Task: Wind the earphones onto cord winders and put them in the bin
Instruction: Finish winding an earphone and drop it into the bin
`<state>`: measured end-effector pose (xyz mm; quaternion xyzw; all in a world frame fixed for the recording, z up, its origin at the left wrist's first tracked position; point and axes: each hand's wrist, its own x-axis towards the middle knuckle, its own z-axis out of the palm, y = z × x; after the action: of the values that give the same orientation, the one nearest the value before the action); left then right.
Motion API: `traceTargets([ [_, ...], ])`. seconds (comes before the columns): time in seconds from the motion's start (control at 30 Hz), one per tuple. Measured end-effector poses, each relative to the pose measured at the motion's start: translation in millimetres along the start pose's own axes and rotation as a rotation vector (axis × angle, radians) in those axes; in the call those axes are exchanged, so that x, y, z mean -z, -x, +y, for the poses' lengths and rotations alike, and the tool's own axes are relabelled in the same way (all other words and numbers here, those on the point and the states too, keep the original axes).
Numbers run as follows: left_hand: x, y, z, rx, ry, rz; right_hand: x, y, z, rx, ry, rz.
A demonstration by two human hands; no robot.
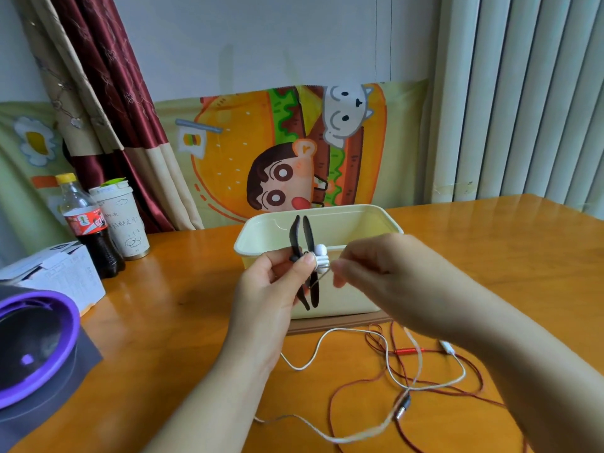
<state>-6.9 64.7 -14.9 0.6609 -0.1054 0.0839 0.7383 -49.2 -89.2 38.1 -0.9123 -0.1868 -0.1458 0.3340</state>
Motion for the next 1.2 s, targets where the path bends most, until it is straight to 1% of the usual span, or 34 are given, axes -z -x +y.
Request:
traceTargets([
  [0.2, -5.7, 5.4, 4.4, -0.056, -0.153, -0.153, 14.8, -3.6, 10.1, 0.040, 0.053, 0.195],
  [0.33, -7.7, 9.7, 8.1, -0.115, -0.288, -0.236, 18.2, -5.5, 14.3, 0.034, 0.004, 0.285],
  [0.43, -8.3, 13.0, 10.2, -0.132, -0.325, -0.305, 18.8, -7.5, 19.9, 0.029, -0.044, 0.340],
  [0.53, -5.1, 10.8, 14.0, -0.129, -0.353, -0.365, 18.0, -8.7, 23.9, 0.031, -0.083, 0.348],
  [0.6, -2.6, 9.8, 17.4, -0.120, -0.371, -0.431, 16.0, -9.0, 26.3, 0.025, -0.166, 0.298],
  [0.7, -1.3, 11.0, 24.1, -0.123, -0.303, -0.508, 7.2, -12.1, 32.5, -0.037, -0.386, 0.201],
  [0.8, -1.3, 10.3, 29.4, -0.175, -0.198, -0.457, -9.1, -14.8, 34.8, -0.133, -0.552, 0.123],
  [0.87, -1.8, 9.0, 29.3, -0.197, -0.105, -0.398, -22.3, -14.8, 33.4, -0.174, -0.596, 0.084],
  [0.93, -2.7, 6.9, 28.9, -0.170, 0.056, -0.356, -32.8, -13.9, 28.5, -0.192, -0.643, 0.057],
  [1.0, -2.6, 3.3, 29.5, -0.132, 0.267, -0.374, -40.1, -13.0, 24.5, -0.189, -0.724, 0.003],
  [1.07, -1.6, -0.4, 31.5, -0.103, 0.429, -0.384, -44.0, -11.6, 21.3, -0.159, -0.713, -0.052],
  [1.1, -0.4, -1.8, 32.4, -0.071, 0.477, -0.351, -45.2, -10.9, 20.1, -0.144, -0.677, -0.068],
  [1.2, 2.0, -1.9, 33.4, 0.040, 0.521, -0.174, -46.5, -10.1, 17.4, -0.109, -0.560, -0.064],
])
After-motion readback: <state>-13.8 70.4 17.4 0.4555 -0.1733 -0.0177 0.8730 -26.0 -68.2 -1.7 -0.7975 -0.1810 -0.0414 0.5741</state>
